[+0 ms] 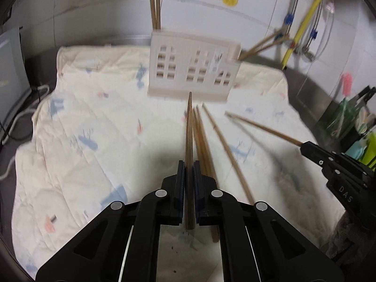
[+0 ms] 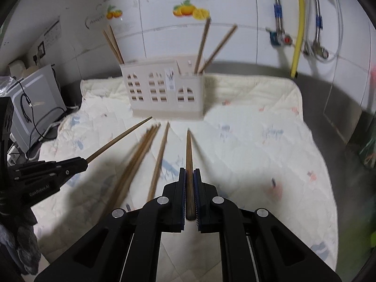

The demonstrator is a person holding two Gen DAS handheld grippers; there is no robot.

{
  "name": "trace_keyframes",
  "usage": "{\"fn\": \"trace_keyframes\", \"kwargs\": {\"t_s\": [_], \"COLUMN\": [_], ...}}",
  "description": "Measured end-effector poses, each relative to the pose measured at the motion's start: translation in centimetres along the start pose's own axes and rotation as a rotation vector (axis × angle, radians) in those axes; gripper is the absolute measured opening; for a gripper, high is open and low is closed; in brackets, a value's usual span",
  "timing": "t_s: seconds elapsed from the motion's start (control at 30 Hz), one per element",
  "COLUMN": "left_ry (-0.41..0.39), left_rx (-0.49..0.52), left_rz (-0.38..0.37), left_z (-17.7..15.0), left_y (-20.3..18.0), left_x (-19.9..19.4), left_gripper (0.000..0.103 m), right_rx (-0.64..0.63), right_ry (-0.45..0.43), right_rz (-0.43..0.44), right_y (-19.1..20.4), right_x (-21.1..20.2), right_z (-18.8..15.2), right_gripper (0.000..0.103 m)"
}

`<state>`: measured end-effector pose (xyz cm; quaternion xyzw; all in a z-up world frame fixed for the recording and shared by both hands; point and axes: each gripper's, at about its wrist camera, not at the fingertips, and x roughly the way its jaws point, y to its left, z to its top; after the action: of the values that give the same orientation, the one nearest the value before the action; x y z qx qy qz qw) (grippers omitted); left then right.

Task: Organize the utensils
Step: 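Grasp a chopstick with the left tool while the right tool lifts its chopstick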

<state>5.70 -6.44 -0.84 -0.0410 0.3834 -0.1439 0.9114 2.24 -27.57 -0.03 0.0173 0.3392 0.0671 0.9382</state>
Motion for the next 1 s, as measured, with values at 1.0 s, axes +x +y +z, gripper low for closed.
{"fn": "trace_keyframes", "kwargs": {"t_s": [1.0], "left_ry": [0.044], "left_rx": [0.142], "left_rz": [-0.006], "left_z": [7.6], "left_y": [1.5], "left_x": [-1.6], "left_gripper": [0.006], "right_rx": [-0.119], "right_ry": [-0.065], "right_rz": [0.048], "right_y": [1.5], "right_x": [-1.5], "right_z": [7.3], "right_gripper": [0.007]}}
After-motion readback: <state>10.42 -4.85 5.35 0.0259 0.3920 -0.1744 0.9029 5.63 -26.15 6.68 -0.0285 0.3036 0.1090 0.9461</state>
